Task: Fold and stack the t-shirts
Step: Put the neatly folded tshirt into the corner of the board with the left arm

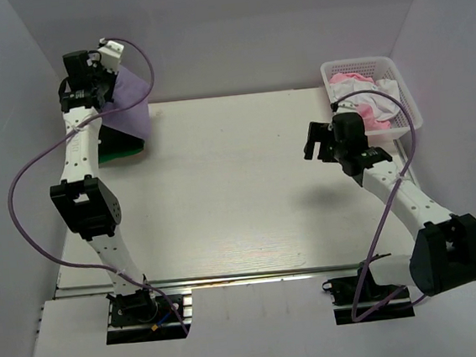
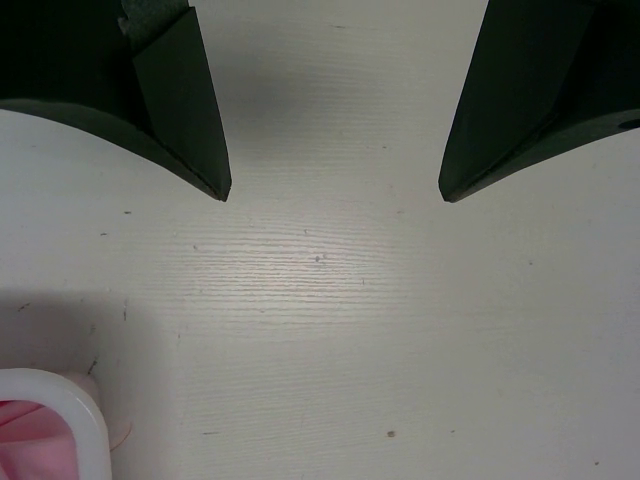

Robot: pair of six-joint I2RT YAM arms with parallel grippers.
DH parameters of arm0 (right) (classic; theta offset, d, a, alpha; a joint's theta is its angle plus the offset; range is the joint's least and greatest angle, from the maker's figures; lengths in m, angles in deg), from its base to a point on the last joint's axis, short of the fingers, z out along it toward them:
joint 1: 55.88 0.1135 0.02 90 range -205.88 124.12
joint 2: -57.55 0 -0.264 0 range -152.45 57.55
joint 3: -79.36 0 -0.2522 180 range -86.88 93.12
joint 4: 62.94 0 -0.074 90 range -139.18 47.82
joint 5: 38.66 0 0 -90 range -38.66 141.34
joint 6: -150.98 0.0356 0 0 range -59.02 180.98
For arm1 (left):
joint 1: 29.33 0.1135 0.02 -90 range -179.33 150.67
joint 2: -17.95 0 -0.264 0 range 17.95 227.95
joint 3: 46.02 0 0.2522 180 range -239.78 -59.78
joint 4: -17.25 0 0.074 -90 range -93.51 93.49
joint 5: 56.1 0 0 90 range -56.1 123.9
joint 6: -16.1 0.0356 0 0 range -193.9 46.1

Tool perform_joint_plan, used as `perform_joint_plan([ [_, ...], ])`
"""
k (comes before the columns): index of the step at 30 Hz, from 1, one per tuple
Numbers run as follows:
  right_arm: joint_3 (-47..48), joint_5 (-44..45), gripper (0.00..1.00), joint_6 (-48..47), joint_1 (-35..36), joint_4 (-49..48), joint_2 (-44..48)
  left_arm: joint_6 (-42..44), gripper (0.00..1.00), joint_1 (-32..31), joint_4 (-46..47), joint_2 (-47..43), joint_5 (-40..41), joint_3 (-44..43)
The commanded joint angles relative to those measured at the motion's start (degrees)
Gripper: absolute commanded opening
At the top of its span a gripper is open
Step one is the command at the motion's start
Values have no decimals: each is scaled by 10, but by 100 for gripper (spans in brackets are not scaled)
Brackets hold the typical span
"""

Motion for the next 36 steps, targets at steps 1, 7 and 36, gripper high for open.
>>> perform_joint_plan([
  [1,42,-13,90,9,3,7,-18,-7,0,26,51,-36,-40,-22],
  [7,49,-20,90,18,4,8,-28,-21,0,51,77,-24,-25,4],
  [36,98,-44,90,18,6,12,-106,-101,100,69,219,30,145,81],
])
